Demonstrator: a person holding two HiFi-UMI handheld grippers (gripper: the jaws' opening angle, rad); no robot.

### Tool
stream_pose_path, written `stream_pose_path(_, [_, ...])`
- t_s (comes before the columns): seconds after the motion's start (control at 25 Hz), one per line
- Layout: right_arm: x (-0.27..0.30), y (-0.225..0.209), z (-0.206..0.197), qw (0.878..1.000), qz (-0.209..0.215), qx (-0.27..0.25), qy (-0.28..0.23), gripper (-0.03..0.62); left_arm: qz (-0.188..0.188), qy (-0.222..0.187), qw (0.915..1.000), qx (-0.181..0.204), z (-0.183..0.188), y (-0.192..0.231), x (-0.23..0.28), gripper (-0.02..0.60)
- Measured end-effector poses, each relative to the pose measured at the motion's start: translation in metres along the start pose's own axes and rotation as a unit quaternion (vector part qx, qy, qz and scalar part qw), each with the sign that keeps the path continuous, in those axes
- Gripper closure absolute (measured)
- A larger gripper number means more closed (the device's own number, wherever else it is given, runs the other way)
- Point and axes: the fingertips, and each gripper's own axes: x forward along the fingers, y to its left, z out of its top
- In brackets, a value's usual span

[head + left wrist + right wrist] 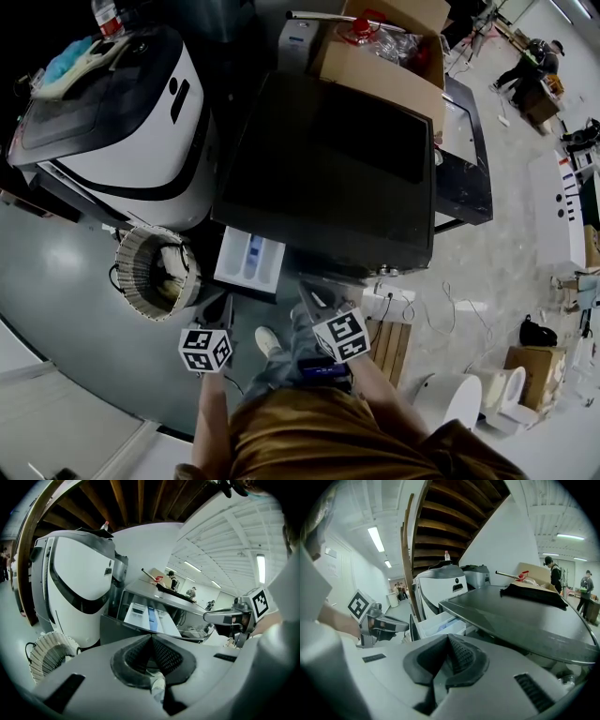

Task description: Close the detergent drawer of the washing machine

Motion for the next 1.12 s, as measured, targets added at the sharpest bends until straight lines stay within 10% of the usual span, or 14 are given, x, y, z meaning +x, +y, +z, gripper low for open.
stream_pose_path(1.12, [-0.003,-0.024,-0.004,1.0,-0.01,0.01,0.002,0.582,0.003,-0.015,0.9997,-0.018,0.022,0.003,0.026,0.557])
